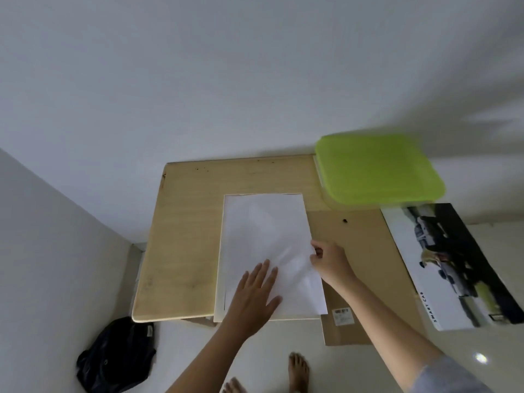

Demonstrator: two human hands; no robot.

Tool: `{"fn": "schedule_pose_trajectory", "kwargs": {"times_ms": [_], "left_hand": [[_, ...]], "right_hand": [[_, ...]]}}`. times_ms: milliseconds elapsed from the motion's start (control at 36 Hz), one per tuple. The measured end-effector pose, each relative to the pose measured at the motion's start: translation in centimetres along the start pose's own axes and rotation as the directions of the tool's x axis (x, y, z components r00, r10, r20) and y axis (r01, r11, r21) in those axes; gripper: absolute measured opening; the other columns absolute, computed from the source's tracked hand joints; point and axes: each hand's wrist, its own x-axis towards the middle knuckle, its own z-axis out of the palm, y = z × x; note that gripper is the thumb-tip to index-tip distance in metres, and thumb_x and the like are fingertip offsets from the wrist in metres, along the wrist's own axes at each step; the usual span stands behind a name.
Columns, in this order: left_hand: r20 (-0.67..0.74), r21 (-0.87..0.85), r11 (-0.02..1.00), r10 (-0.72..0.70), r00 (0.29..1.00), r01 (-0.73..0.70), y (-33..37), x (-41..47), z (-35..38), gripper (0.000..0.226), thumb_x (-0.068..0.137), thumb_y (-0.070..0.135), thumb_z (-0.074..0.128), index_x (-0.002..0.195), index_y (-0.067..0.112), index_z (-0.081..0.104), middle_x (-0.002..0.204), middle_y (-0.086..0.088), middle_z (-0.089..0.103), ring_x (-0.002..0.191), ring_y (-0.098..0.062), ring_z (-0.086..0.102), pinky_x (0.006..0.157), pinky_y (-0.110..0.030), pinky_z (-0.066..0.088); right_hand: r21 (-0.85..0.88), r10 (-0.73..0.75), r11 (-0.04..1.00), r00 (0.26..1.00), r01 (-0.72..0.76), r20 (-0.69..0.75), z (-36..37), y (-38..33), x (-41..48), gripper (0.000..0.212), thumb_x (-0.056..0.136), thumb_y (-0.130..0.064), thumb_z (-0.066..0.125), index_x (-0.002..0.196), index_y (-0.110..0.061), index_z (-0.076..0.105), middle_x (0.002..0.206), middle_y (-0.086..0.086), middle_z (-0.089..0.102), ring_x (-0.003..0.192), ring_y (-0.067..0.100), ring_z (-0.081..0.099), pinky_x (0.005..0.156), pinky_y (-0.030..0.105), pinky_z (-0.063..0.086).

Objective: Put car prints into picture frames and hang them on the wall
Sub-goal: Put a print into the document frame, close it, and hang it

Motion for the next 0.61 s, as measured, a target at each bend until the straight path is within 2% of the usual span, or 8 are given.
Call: {"fn": "schedule_pose_trajectory", "kwargs": {"times_ms": [56, 111, 194, 333, 417, 472, 528, 611], "left_hand": [[-0.003, -0.015, 1.0, -0.01, 1.0, 0.01, 0.0, 0.2, 0.1, 0.066, 0.091, 0.054, 0.015, 0.148, 0.025, -0.001, 0.149, 0.007, -0.018, 0.144, -0.013, -0.006, 0.111, -0.025, -0.009], [-0.076, 0.005, 0.999, -0.05, 0.996, 0.05, -0.3, 0.5, -0.3, 0.061, 0.095, 0.05, 0.019, 0.148, 0.02, 0.016, 0.154, 0.0, 0.003, 0.144, -0.018, 0.013, 0.113, -0.028, 0.008], [-0.143, -0.054, 0.973, -0.229, 0.963, 0.223, -1.7, 1.1, -0.9, 0.063, 0.097, 0.05, 0.014, 0.135, 0.011, 0.044, 0.144, -0.013, 0.04, 0.13, -0.03, 0.043, 0.099, -0.042, 0.041], [-0.118, -0.193, 0.893, -0.433, 0.894, 0.407, -3.7, 1.1, -1.0, 0.101, 0.07, 0.077, 0.004, 0.149, 0.015, 0.007, 0.157, -0.007, -0.006, 0.145, -0.025, -0.006, 0.112, -0.042, 0.023], [-0.089, -0.187, 0.891, -0.434, 0.896, 0.413, -4.2, 0.9, -0.9, 0.115, 0.059, 0.088, -0.01, 0.149, 0.018, -0.003, 0.156, -0.003, -0.016, 0.144, -0.022, -0.011, 0.112, -0.041, 0.025], [-0.072, -0.217, 0.886, -0.433, 0.899, 0.409, -4.2, 0.8, -0.9, 0.1, 0.075, 0.081, 0.011, 0.148, 0.016, -0.006, 0.155, -0.002, -0.019, 0.144, -0.021, -0.011, 0.111, -0.04, 0.027], [-0.085, -0.241, 0.885, -0.427, 0.9, 0.398, -4.2, 0.6, -0.9, 0.083, 0.091, 0.057, 0.033, 0.148, 0.014, -0.008, 0.155, -0.001, -0.021, 0.145, -0.021, -0.008, 0.111, -0.039, 0.028], [-0.094, -0.275, 0.879, -0.427, 0.899, 0.389, -4.4, 0.5, -0.9, 0.076, 0.095, 0.044, 0.038, 0.148, 0.011, -0.007, 0.155, 0.0, -0.019, 0.145, -0.021, -0.001, 0.109, -0.038, 0.03]], "right_hand": [[-0.08, 0.009, 0.997, 1.0, -0.011, -0.022, 0.2, 0.7, 0.0, 0.018, 0.078, 0.002, 0.048, 0.093, 0.006, 0.056, 0.093, 0.017, 0.05, 0.087, 0.034, 0.05, 0.07, 0.035, 0.043], [-0.129, -0.053, 0.99, 0.998, 0.05, -0.017, 0.2, 0.9, 0.0, 0.024, 0.08, 0.002, 0.048, 0.103, 0.004, 0.054, 0.097, 0.011, 0.045, 0.091, 0.028, 0.047, 0.071, 0.032, 0.038], [-0.212, -0.159, 0.964, 0.987, 0.161, 0.027, 0.6, 0.7, 0.2, 0.04, 0.088, -0.006, 0.048, 0.128, -0.007, 0.046, 0.129, 0.007, 0.04, 0.123, 0.022, 0.036, 0.093, 0.029, 0.037], [-0.42, -0.23, 0.872, 0.968, 0.25, 0.098, 2.3, 0.4, 0.1, 0.05, 0.094, -0.027, 0.044, 0.142, -0.016, 0.031, 0.153, 0.002, 0.018, 0.141, 0.019, 0.014, 0.109, 0.029, 0.025], [-0.467, -0.244, 0.837, 0.959, 0.284, 0.146, 3.7, 0.2, -0.6, 0.053, 0.096, -0.031, 0.039, 0.145, -0.017, 0.023, 0.156, 0.004, 0.008, 0.144, 0.018, 0.006, 0.114, 0.029, 0.012], [-0.468, -0.255, 0.83, 0.953, 0.303, 0.163, 4.6, 0.1, -1.1, 0.055, 0.096, -0.03, 0.039, 0.146, -0.016, 0.021, 0.157, 0.006, 0.006, 0.144, 0.019, 0.005, 0.116, 0.029, 0.009], [-0.451, -0.271, 0.83, 0.944, 0.327, 0.186, 5.4, -0.1, -1.2, 0.055, 0.097, -0.029, 0.039, 0.146, -0.014, 0.021, 0.157, 0.007, 0.005, 0.144, 0.019, 0.004, 0.115, 0.027, 0.008], [-0.405, -0.282, 0.85, 0.941, 0.336, 0.189, 6.1, -0.5, -1.2, 0.054, 0.096, -0.028, 0.04, 0.145, -0.015, 0.023, 0.157, 0.007, 0.006, 0.144, 0.018, 0.004, 0.115, 0.026, 0.009]]}}
